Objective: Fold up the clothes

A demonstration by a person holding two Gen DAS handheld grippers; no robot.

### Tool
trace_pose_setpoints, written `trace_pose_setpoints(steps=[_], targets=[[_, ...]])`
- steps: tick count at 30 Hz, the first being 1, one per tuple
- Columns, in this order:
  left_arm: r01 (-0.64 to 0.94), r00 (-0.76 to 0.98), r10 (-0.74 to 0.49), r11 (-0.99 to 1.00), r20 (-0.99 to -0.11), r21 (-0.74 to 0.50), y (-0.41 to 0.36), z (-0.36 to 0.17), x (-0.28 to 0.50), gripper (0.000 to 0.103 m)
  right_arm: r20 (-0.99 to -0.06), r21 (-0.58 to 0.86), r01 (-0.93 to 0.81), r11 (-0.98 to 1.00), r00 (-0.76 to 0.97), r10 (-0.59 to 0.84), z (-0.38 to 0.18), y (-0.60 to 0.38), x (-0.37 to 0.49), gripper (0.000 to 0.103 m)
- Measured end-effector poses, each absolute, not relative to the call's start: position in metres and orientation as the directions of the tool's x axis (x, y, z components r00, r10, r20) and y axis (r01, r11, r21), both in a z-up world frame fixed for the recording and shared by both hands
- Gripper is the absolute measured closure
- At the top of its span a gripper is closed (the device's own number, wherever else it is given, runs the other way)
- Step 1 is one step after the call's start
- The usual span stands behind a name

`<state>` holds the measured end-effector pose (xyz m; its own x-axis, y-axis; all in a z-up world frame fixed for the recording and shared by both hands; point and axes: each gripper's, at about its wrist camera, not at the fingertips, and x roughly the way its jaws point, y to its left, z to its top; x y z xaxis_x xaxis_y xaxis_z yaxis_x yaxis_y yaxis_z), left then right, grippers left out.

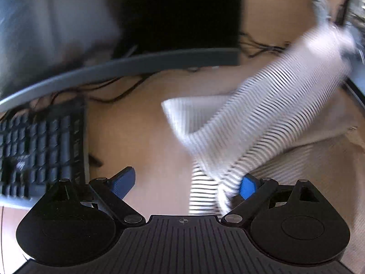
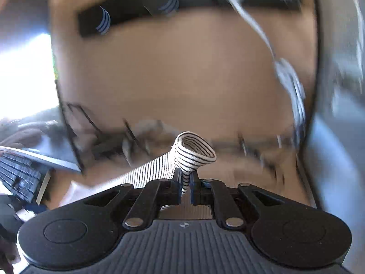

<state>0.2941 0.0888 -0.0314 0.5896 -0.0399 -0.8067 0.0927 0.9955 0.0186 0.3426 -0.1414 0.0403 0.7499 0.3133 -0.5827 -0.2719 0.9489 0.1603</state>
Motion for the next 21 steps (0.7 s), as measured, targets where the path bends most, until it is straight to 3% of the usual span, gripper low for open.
trace_pose_setpoints(steps=[5,7,9,13,16,17,18,21], targets=[[0.110,0.582,-0.076,0.994,-0.810,-0.014,0.096,-0.028,0.285,0.004,-0.660,0.210,-0.187,0.960,0.697,0.281,-0.003,-0.162,0.314,0.095],[0.123,0.581,-0.085,0.992,-0.809,-0.016,0.096,-0.026,0.281,0.004,-0.635,0.245,-0.175,0.954,0.714,0.294,0.003,-0.169,0.310,0.089],[0.127,0.583,-0.093,0.992,-0.807,-0.022,0.098,-0.023,0.275,0.004,-0.591,0.243,-0.177,0.954,0.752,0.291,0.016,-0.171,0.311,0.066],[0.116,0.597,-0.117,0.992,-0.794,-0.058,0.101,-0.010,0.259,0.001,-0.541,0.197,-0.188,0.962,0.797,0.267,0.029,-0.168,0.318,0.061],[0.132,0.601,-0.146,0.988,-0.786,-0.083,0.099,-0.004,0.252,0.000,-0.582,0.182,-0.216,0.959,0.763,0.282,0.021,-0.157,0.338,0.062],[0.137,0.600,-0.157,0.986,-0.785,-0.092,0.098,-0.003,0.251,0.000,-0.605,0.184,-0.226,0.956,0.741,0.292,0.016,-0.153,0.344,0.071],[0.142,0.598,-0.167,0.985,-0.784,-0.102,0.098,-0.002,0.250,0.000,-0.608,0.182,-0.251,0.951,0.732,0.309,0.020,-0.148,0.348,0.097],[0.153,0.594,-0.183,0.982,-0.783,-0.113,0.095,-0.002,0.252,0.000,-0.564,0.167,-0.332,0.928,0.740,0.366,0.044,-0.132,0.355,0.097]])
